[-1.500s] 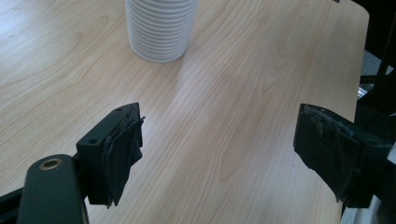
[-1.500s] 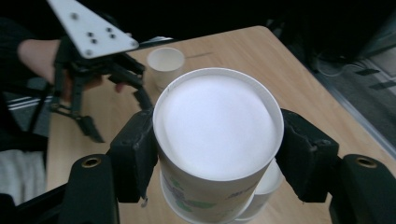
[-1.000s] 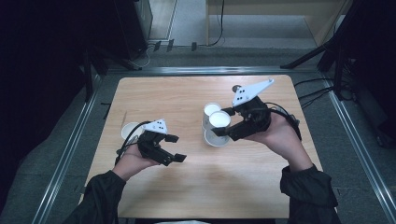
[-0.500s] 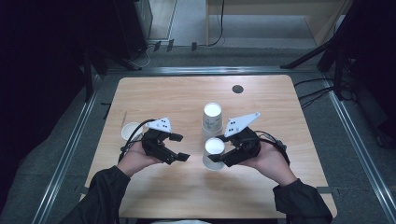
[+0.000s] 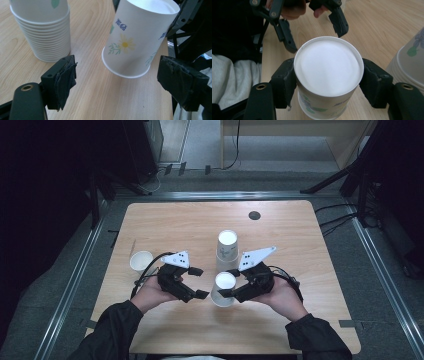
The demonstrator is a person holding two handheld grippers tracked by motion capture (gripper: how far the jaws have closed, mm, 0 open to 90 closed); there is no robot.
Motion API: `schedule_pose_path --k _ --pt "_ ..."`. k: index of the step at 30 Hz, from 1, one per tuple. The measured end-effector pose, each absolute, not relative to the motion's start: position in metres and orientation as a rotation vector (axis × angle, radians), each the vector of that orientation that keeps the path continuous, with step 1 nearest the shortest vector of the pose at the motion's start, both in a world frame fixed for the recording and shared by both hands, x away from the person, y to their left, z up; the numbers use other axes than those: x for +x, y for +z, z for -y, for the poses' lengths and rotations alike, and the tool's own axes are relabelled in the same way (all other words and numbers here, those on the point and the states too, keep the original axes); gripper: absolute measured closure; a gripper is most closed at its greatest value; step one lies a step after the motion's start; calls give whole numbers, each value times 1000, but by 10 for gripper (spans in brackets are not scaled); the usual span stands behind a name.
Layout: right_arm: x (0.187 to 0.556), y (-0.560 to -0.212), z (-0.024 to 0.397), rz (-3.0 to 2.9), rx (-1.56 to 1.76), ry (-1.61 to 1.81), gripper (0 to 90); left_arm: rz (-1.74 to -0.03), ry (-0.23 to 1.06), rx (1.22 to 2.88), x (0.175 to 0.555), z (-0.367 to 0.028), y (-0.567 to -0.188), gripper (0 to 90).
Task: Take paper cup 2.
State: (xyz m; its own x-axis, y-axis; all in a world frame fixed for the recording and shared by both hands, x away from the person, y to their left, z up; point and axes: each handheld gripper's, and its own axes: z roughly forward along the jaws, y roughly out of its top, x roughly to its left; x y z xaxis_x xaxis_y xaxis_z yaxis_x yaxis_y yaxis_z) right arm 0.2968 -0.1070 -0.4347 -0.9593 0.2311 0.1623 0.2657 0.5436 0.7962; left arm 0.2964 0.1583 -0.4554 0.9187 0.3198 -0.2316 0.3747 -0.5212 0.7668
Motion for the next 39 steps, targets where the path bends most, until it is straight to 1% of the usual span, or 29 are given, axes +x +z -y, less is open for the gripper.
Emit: schedule_pose_path --k 5,17,27,29,30,39 --pt "298 -432 105 2711 -440 -1465 346 -489 -85 2132 296 -157 -455 156" --pt "297 -424 95 2662 -443 -1521 349 -434 -86 2120 289 -147 -456 156" --pt "295 -418 88 2605 -434 -1561 350 -423 -80 2108 288 -145 -455 157" --pt "294 -417 87 2606 -436 -1559 350 -412 -80 2101 287 -146 -455 188" --pt "294 -417 86 2605 -441 -1560 351 -397 -78 2099 286 -147 -454 226" --pt "296 -417 87 2584 -458 -1554 352 -372 -47 2099 284 -147 -453 269"
